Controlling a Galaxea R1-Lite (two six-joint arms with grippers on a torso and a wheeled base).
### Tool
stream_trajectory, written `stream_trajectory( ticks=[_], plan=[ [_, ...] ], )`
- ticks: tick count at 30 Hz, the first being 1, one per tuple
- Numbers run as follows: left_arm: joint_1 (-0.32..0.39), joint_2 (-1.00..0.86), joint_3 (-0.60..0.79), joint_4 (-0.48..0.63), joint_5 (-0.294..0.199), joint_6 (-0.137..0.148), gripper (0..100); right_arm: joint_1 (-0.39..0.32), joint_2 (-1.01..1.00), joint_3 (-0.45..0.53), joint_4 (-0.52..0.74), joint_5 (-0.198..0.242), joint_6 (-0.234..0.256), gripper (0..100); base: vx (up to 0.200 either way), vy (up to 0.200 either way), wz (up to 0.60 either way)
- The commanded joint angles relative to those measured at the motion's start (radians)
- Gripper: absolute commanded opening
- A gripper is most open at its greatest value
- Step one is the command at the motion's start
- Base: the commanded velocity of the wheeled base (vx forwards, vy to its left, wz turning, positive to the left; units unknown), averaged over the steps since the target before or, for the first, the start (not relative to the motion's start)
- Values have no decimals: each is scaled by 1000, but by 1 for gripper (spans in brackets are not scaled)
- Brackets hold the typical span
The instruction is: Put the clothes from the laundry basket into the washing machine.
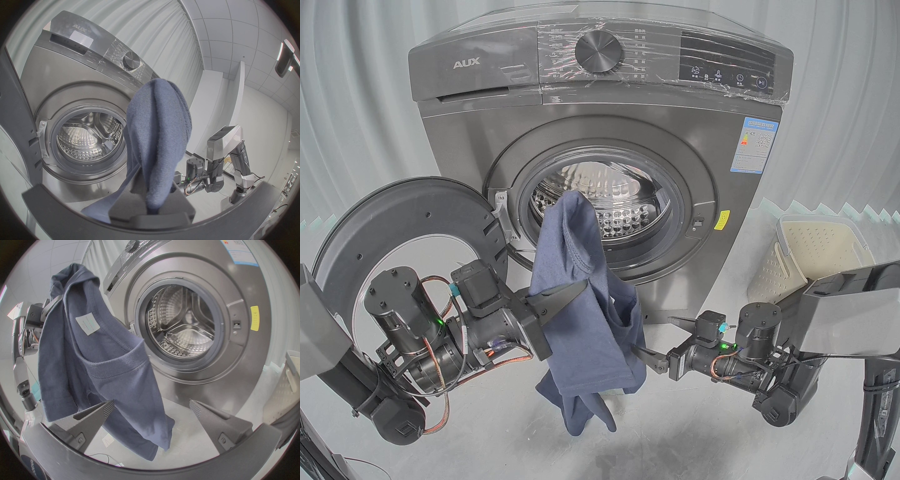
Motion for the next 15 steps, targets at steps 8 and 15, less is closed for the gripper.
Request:
stream_trajectory(
  ticks=[8,15],
  plan=[
    [-1,5,4,0,-6,0,0,5,88,-107,0,51,-9,100,0,0,0],
    [-3,5,6,0,-6,0,0,24,122,-168,-1,90,-6,100,0,0,0]
  ],
)
